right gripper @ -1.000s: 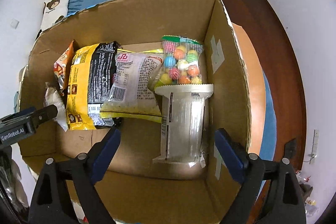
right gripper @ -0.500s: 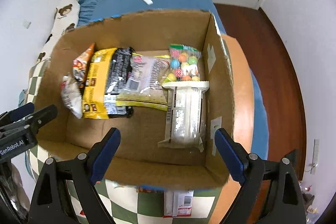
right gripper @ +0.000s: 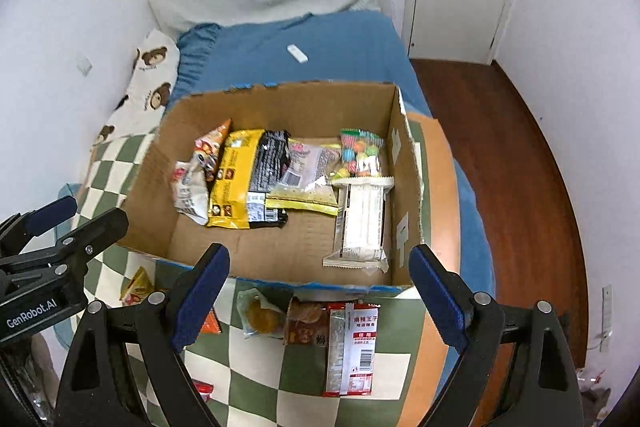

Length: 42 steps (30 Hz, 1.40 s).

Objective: Organize snacks
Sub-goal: 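Move both open tools back from the box toward the remaining snacks, then grasp the orange chip bag with the left tool while the right tool grasps the red-and-white strip pack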

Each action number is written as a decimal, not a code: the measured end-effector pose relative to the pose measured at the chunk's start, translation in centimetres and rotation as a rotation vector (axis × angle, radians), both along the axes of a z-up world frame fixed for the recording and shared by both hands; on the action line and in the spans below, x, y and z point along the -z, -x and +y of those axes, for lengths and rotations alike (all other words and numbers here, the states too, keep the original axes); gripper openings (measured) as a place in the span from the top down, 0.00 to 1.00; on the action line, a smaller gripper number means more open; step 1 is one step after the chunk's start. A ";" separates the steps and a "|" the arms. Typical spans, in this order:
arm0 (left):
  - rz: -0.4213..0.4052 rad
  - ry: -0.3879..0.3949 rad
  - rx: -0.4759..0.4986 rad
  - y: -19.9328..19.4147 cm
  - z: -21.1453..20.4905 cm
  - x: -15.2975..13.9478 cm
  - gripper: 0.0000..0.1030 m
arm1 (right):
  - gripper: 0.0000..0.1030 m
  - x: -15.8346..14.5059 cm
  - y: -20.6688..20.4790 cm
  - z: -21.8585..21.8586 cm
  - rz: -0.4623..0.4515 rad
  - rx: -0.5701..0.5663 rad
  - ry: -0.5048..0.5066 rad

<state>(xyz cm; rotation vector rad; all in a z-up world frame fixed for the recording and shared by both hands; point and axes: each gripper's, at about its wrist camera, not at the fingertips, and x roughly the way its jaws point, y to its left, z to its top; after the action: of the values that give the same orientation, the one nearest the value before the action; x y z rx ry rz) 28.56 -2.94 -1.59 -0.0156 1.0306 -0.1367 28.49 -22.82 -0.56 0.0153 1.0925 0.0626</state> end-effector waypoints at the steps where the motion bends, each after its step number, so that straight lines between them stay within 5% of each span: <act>1: -0.011 0.003 0.000 0.4 0.0 -0.4 0.15 | 0.09 -0.6 0.4 0.1 -0.014 0.000 0.004; 10: -0.089 0.011 -0.002 3.5 0.1 -3.0 0.15 | 0.09 -4.1 4.1 -0.4 -0.112 0.026 -0.023; 16: -0.081 -0.003 -0.012 4.7 0.3 -2.0 0.15 | 0.09 -3.2 5.4 -1.4 -0.097 0.047 -0.055; 22: 0.022 -0.117 0.013 5.4 1.0 4.4 0.15 | 0.10 3.3 6.6 -2.8 0.016 0.063 -0.066; 25: 0.117 -0.272 0.117 5.0 0.1 9.9 0.15 | 0.34 7.9 6.9 -3.5 0.099 0.073 -0.054; 31: 0.227 -0.484 0.295 4.1 -1.5 17.4 0.15 | 0.29 14.9 6.7 -5.0 0.242 0.111 -0.048; 42: 0.309 -0.524 0.464 2.9 -3.6 21.1 0.15 | 0.25 21.0 6.0 -6.1 0.370 0.137 -0.062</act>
<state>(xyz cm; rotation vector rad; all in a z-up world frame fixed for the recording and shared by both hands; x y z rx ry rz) 25.68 -6.57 -22.69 0.6999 1.3410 -0.2879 22.54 -28.97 -21.59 0.1628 1.4563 -0.0308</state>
